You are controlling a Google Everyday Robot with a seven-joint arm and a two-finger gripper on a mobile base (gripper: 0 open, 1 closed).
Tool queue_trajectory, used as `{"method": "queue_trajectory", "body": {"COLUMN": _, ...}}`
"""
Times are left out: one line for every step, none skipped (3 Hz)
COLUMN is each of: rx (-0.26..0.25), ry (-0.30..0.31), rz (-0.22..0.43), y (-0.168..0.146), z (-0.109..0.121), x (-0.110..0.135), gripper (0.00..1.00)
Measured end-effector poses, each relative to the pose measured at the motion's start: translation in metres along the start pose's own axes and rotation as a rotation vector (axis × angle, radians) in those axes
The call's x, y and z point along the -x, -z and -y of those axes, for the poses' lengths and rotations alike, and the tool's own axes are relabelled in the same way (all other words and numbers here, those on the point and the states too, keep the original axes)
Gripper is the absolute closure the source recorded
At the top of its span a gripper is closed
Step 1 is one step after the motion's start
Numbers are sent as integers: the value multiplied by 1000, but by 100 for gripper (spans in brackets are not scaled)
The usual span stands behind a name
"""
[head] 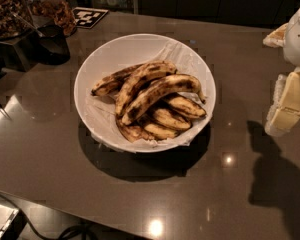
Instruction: Pick banana from white bowl
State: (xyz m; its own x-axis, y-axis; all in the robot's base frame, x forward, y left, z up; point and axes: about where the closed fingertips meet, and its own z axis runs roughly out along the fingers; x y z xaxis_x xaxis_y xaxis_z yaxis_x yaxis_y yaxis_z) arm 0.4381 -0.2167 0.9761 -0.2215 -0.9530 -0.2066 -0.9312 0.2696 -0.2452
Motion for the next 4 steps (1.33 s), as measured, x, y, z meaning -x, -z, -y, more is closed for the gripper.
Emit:
{"method": "queue_trajectory", "body": {"rx": -8, "ry": 6, "rz": -3, "y": 3, "z": 0, "x": 5, "gripper": 0}}
{"method": "queue_trajectory", "body": {"rx": -1, "ry": 25, "rz": -28, "y": 4, "z": -2, "x": 20, "gripper": 0}}
{"method": "queue_trajectory", "body": {"rx": 26, "ry": 72, "rz": -67, "y": -2, "z": -8, "x": 37, "gripper": 0}}
{"method": "queue_trajectory", "body": {"rx": 26, "ry": 73, "rz": -68, "y": -2, "z": -8, "x": 38, "gripper": 0}}
